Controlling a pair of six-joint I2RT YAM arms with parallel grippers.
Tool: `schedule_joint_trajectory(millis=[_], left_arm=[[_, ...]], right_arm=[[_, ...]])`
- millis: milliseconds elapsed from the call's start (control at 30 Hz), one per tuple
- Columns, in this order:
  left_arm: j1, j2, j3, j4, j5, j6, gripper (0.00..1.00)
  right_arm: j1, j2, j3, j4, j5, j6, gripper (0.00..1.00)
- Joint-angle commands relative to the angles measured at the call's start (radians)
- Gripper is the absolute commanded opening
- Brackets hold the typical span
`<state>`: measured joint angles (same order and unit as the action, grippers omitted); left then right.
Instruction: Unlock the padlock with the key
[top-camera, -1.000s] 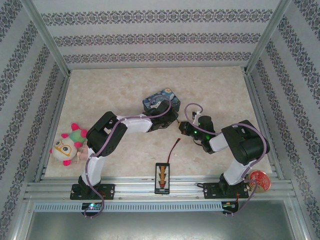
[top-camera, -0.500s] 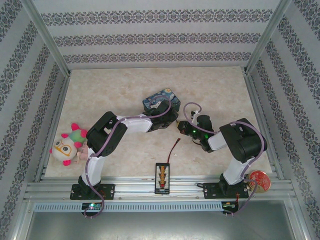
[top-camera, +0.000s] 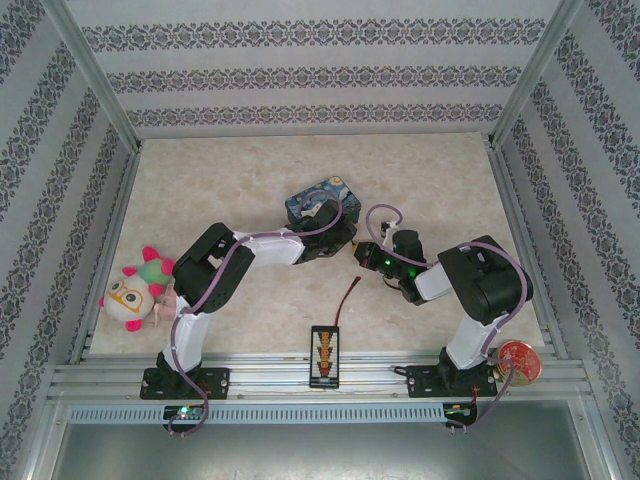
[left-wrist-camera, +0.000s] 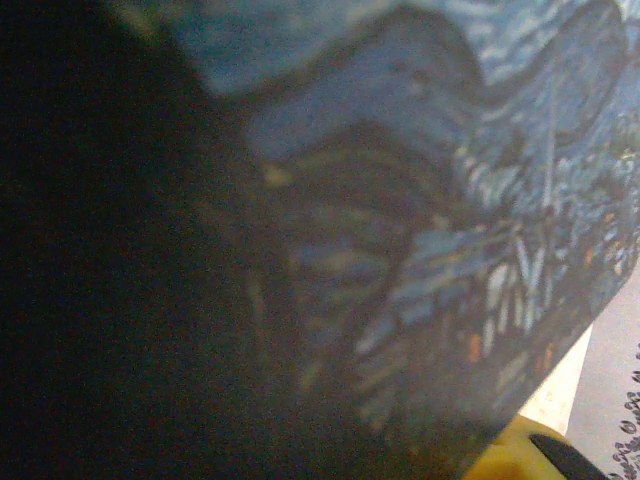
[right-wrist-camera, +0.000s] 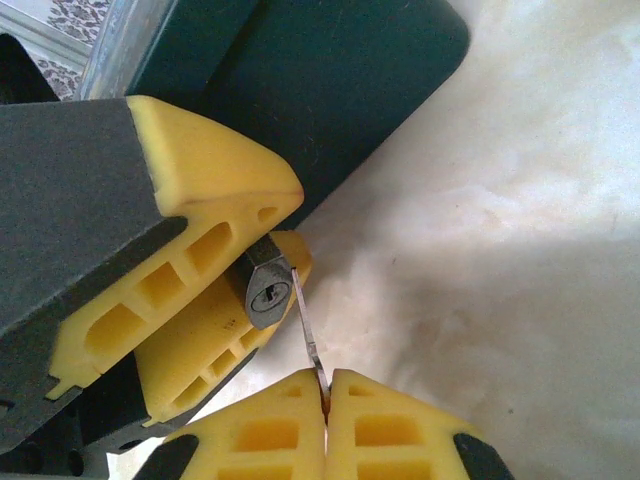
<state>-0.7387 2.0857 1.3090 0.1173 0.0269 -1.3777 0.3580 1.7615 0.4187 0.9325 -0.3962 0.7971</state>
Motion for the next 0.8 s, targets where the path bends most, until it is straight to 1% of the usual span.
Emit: schedule_joint_trajectory(millis=[0, 533, 767], left_arm=[[-0.019, -0.007, -0.011, -0.016, 0.067, -0.056, 0.0], [-0.024, -0.001, -0.006, -0.018, 0.07, -0.052, 0.0], [-0.026, 0.002, -0.004, -0.018, 0.072, -0.05, 0.0]], right_arm=[[0.012, 0.0, 0.02, 0.057, 0.007, 0.013, 0.0], [0.009, -0.011, 0.044, 0.057, -0.01, 0.088, 0.0], [0.015, -0.02, 0.064, 0.037, -0.045, 0.117, 0.0]])
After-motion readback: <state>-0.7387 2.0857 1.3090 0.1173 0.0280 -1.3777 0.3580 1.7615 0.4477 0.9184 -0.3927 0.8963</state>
